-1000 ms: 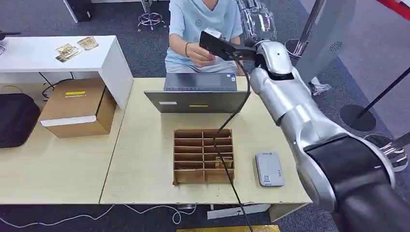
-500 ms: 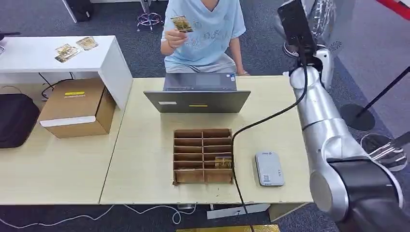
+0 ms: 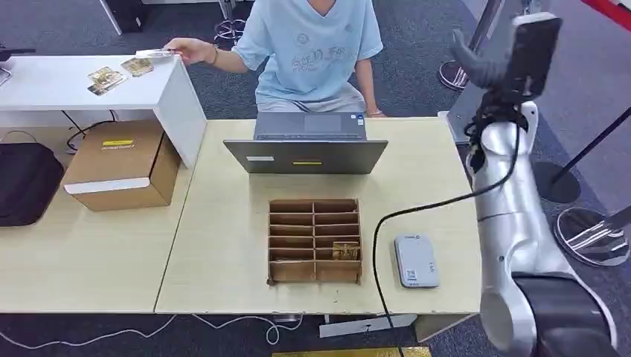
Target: Pass the card to the sensor for recognition and then transmit it.
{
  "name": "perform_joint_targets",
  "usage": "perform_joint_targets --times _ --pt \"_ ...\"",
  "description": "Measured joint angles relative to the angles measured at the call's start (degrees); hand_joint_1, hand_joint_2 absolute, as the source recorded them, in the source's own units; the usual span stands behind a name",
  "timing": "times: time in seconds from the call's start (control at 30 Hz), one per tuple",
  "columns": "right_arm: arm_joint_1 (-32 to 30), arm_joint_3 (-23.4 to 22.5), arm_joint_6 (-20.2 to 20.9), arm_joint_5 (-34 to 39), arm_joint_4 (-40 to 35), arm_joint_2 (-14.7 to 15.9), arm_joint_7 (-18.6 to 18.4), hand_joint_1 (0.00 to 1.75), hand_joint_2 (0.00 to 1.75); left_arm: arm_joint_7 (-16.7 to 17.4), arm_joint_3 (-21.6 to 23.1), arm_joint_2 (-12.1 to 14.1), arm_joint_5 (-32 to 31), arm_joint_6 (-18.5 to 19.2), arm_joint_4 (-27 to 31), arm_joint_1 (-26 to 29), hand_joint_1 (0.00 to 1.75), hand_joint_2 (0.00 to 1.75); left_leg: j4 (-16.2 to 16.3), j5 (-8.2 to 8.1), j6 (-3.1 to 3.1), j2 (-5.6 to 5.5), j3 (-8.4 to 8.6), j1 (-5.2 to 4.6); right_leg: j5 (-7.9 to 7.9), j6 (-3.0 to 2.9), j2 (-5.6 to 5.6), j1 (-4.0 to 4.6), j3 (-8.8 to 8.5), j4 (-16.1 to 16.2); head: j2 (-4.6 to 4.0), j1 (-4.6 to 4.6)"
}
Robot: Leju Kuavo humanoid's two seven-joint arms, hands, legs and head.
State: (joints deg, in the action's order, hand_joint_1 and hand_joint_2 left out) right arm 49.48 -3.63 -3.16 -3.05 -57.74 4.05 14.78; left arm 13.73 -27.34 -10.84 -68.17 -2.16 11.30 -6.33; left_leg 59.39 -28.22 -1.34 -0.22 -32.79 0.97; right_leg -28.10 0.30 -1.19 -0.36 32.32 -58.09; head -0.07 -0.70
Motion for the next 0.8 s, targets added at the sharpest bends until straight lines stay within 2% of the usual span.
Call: perform_joint_targets --times 0.07,0.13,0.2,0.3,0.33,0.43,0.5,0.6,0.67,0.73,0.77,0.8 --pt "-7.3 -0.9 12.0 11.5 -6.3 2.4 0.6 0.0 1.75 -0.5 0.0 0.4 0.0 0.1 0.0 0.5 0.0 0.0 0.0 -0.04 0.04 -0.04 -0.04 0.0 -0.01 0.02 -0.04 0.01 -0.06 0.1 0.0 0.07" --pt "-15.9 -2.1 21.4 21.6 -13.5 4.7 2.2 0.0 1.75 -0.8 -0.1 0.7 0.2 0.1 0.0 0.9 0.0 0.0 0.0 -0.11 0.13 -0.03 -0.1 0.0 -0.03 0.05 -0.05 0.02 -0.07 0.1 0.0 0.05" --pt "-21.8 -2.9 24.2 26.9 -18.0 5.5 3.7 0.0 1.75 -1.1 -0.2 0.9 0.5 0.0 0.0 1.1 0.0 0.0 0.0 -0.19 0.2 0.13 -0.13 -0.03 -0.04 0.07 0.07 -0.01 -0.01 0.1 0.0 0.11" --pt "-34.2 -5.5 24.0 32.1 -27.5 6.3 5.9 0.0 1.75 -1.1 -0.6 1.2 1.0 -0.1 0.0 1.2 0.0 0.0 0.0 -0.25 0.22 -0.17 -0.07 0.08 -0.3 0.2 -0.22 0.07 -0.24 0.2 0.0 -0.02" --pt "-39.0 -6.3 23.4 33.5 -30.6 5.8 6.4 0.0 1.75 -1.1 -0.7 1.2 1.2 -0.2 0.0 1.5 0.0 0.0 -0.1 -0.3 0.23 -0.39 -0.09 0.07 -0.36 0.18 -0.4 0.06 -0.29 0.2 0.0 0.02" --pt "-50.2 -7.7 23.4 35.3 -37.5 3.8 8.2 0.0 1.75 -1.0 -1.1 1.4 1.3 -0.5 0.0 2.4 0.0 0.0 -0.1 -0.38 0.13 -0.16 -0.1 0.03 -0.38 0.17 -0.21 0.02 -0.13 0.2 0.0 0.07" --pt "-55.7 -8.5 24.5 36.2 -41.6 1.5 9.2 0.0 1.75 -0.6 -1.4 1.4 1.3 -0.5 0.0 2.4 0.0 0.0 -0.1 -0.39 0.12 -0.13 -0.08 0.06 -0.43 0.1 -0.18 0.02 -0.12 0.2 0.0 0.04" --pt "-60.4 -8.7 26.2 36.4 -44.7 -1.2 9.1 0.0 1.75 -0.5 -1.7 1.5 1.4 -0.5 0.0 2.5 0.0 0.0 -0.1 -0.39 0.1 0.01 -0.05 0.06 -0.45 0.05 -0.02 0.03 -0.1 0.1 0.0 0.09" --pt "-62.3 -8.7 26.1 33.7 -46.0 -2.7 9.2 0.0 1.75 -0.5 -1.9 1.5 1.5 -0.7 0.0 2.5 0.0 0.0 -0.1 -0.37 0.08 0.06 -0.02 0.06 -0.44 0.03 0.05 0.03 -0.11 0.1 0.0 0.04" --pt "-63.3 -8.5 23.9 27.3 -46.8 -3.9 10.2 0.0 1.75 -0.5 -2.1 1.4 1.6 -0.9 0.0 2.5 0.0 0.0 -0.1 -0.35 0.06 0.12 -0.01 0.05 -0.4 -0.01 0.09 0.03 -0.12 0.1 0.0 0.04" --pt "-63.7 -8.2 21.2 22.1 -47.1 -4.4 11.1 0.0 1.75 -0.4 -2.1 1.4 1.6 -1.0 0.0 2.5 0.0 0.0 -0.1 -0.33 0.04 0.14 -0.01 0.05 -0.39 -0.01 0.11 0.03 -0.13 0.1 0.0 0.07" --pt "-64.1 -7.3 16.1 13.7 -47.6 -4.9 12.3 0.0 1.75 -0.4 -2.1 1.4 1.4 -1.2 0.0 2.5 0.0 0.0 -0.1 -0.32 0.05 0.16 0.0 0.05 -0.38 -0.01 0.13 0.03 -0.13 0.1 0.0 0.04"
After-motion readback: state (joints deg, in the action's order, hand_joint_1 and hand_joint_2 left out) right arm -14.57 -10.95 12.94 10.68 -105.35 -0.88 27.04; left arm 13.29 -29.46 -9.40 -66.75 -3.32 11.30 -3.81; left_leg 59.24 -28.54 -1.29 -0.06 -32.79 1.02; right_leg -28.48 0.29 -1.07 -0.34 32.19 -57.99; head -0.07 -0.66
